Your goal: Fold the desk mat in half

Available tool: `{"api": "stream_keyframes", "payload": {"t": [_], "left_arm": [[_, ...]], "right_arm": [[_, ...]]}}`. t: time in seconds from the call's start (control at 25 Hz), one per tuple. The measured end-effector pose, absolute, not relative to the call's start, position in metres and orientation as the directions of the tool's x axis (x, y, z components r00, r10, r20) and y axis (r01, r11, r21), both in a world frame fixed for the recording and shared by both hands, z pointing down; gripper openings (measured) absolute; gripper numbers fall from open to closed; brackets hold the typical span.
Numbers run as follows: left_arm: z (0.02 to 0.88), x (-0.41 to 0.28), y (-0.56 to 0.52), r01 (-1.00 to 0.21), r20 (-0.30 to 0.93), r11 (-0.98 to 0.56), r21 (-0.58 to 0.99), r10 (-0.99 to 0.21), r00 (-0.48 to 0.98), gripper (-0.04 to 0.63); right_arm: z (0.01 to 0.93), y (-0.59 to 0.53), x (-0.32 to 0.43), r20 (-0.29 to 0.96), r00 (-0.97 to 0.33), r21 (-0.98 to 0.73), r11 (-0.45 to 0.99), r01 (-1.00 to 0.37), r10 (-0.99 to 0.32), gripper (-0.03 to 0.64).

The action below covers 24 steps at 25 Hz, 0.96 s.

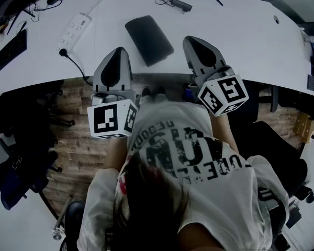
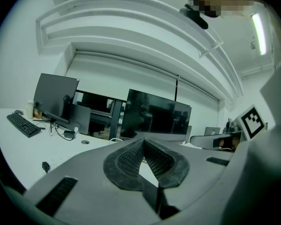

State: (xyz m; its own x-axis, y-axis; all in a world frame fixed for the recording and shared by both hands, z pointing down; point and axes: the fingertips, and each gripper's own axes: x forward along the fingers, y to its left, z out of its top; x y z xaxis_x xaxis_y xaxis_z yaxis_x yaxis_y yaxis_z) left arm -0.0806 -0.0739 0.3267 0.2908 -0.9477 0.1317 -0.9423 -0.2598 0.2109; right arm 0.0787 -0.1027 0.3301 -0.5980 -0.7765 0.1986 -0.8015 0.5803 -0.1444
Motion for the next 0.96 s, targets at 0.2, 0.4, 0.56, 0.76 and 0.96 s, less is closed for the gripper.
{"api": "stream_keyframes", "payload": {"t": [0.2,0.4,0.56,0.76,0.96], "left_arm": [[0.3278,-0.0819,-0.0733,-0.943,0.133,-0.257,0.212,-0.948,0.288,0.002],[0.3279,-0.0815,-0.0714,-0.941,0.136,-0.259,0.216,-0.947,0.292,0.002],[0.3283,-0.0793,-0.0717,-0.940,0.137,-0.263,0.218,-0.945,0.296,0.002],[0.3278,-0.0773,-0.0720,-0.939,0.136,-0.266,0.216,-0.945,0.299,0.002],[0.3286,-0.0763,-0.0725,-0.940,0.138,-0.265,0.216,-0.945,0.298,0.002]], "right_arm": [[0.3299,-0.1020,0.0770,0.199,-0.599,-0.137,0.583,-0.801,-0.776,-0.006],[0.3283,-0.1010,0.0783,0.203,-0.595,-0.133,0.580,-0.804,-0.778,-0.006],[0.3278,-0.1014,0.0805,0.203,-0.592,-0.131,0.578,-0.806,-0.780,-0.006],[0.3277,-0.1014,0.0823,0.203,-0.592,-0.128,0.578,-0.806,-0.780,-0.006],[0.3285,-0.1018,0.0844,0.204,-0.590,-0.129,0.576,-0.807,-0.781,-0.006]]}}
